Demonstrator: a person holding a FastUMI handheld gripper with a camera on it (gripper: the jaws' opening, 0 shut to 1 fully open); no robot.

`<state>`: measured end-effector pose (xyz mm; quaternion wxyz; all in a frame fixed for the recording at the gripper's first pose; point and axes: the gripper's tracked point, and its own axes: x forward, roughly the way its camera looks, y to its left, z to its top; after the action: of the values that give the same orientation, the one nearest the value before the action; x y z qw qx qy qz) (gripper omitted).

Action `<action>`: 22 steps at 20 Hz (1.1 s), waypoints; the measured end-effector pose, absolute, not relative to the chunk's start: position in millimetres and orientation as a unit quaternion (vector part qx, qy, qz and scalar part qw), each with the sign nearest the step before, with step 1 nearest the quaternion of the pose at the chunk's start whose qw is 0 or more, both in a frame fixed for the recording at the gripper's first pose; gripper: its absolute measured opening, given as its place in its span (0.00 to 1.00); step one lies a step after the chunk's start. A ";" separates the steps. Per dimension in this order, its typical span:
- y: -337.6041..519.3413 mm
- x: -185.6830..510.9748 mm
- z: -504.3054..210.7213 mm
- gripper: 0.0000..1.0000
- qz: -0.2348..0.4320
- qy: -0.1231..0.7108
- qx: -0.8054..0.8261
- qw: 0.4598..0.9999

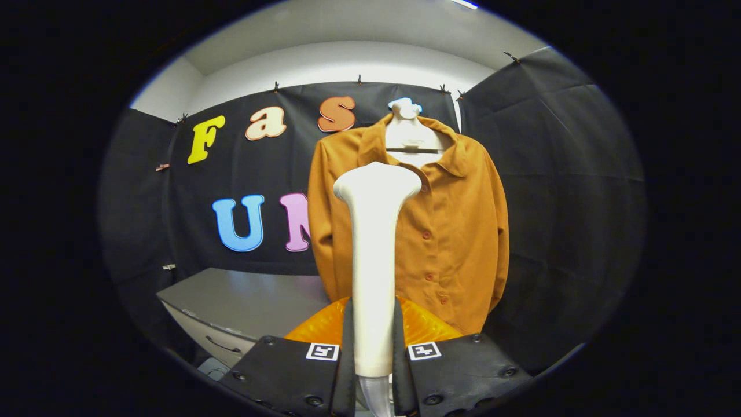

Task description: Iron the clothes twice with a garment steamer, once on the left side and once on the right side.

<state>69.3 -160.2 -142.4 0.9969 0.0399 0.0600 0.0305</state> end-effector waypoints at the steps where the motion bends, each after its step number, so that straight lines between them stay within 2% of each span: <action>1: -150.2 69.1 -132.9 0.29 0.033 0.056 0.038 0.997; 9: -65.2 54.1 -74.1 0.29 0.053 0.026 0.037 0.998; 22: 10.5 7.4 -57.0 0.28 0.036 0.018 0.053 0.998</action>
<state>7.4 10.5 -57.0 0.9978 0.0528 0.0179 0.0363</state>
